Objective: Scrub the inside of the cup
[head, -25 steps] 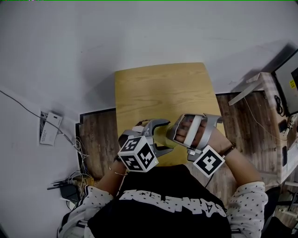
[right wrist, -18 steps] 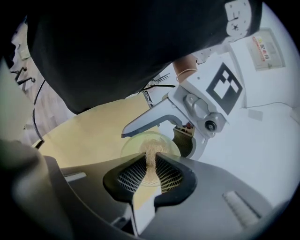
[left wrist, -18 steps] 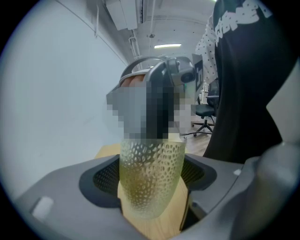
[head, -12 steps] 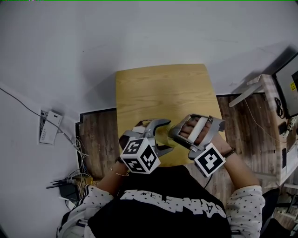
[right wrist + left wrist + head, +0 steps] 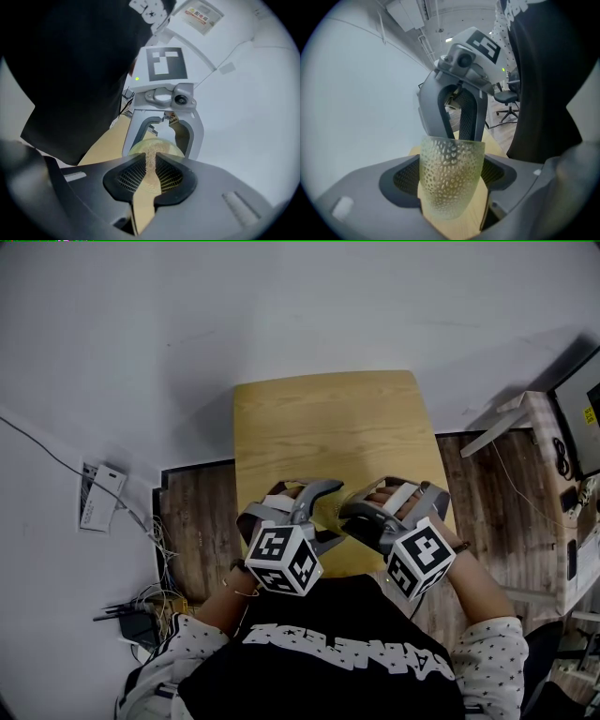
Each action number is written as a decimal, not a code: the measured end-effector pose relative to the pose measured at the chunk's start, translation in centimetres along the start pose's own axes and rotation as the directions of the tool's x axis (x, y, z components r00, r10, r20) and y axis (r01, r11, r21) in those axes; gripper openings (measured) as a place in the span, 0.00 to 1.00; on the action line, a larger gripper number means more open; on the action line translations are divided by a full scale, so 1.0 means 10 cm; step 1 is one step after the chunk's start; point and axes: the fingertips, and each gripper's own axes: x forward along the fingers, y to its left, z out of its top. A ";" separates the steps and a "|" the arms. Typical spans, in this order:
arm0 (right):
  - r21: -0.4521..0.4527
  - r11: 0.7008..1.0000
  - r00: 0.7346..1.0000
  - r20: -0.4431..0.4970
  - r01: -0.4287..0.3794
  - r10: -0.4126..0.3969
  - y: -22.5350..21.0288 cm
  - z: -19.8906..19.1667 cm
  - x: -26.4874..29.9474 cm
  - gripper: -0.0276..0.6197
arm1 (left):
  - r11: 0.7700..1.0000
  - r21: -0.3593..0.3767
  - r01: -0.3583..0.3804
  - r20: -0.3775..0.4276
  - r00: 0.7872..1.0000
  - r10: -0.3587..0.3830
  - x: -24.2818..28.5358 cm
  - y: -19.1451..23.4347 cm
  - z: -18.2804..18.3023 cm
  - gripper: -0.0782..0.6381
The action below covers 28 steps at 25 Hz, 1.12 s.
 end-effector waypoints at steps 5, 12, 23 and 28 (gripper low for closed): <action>0.209 0.978 0.998 0.066 -0.005 -0.009 -0.05 0.04 0.03 0.15 | 0.998 0.049 -0.028 -0.028 0.999 0.029 0.00 0.01 -0.03 0.64; 0.625 0.779 0.986 0.154 -0.050 -0.060 -0.15 0.06 -0.01 0.15 | 0.995 0.081 -0.055 -0.028 0.998 0.057 -0.01 0.01 -0.02 0.64; 0.908 0.363 0.941 0.289 -0.210 -0.177 -0.22 -0.01 -0.03 0.15 | 0.991 0.111 -0.079 -0.032 0.996 0.083 0.00 0.00 -0.02 0.64; 0.936 0.144 0.901 0.349 -0.321 -0.259 -0.24 -0.06 -0.07 0.15 | 0.988 0.126 -0.090 -0.021 0.995 0.094 0.02 0.00 0.00 0.64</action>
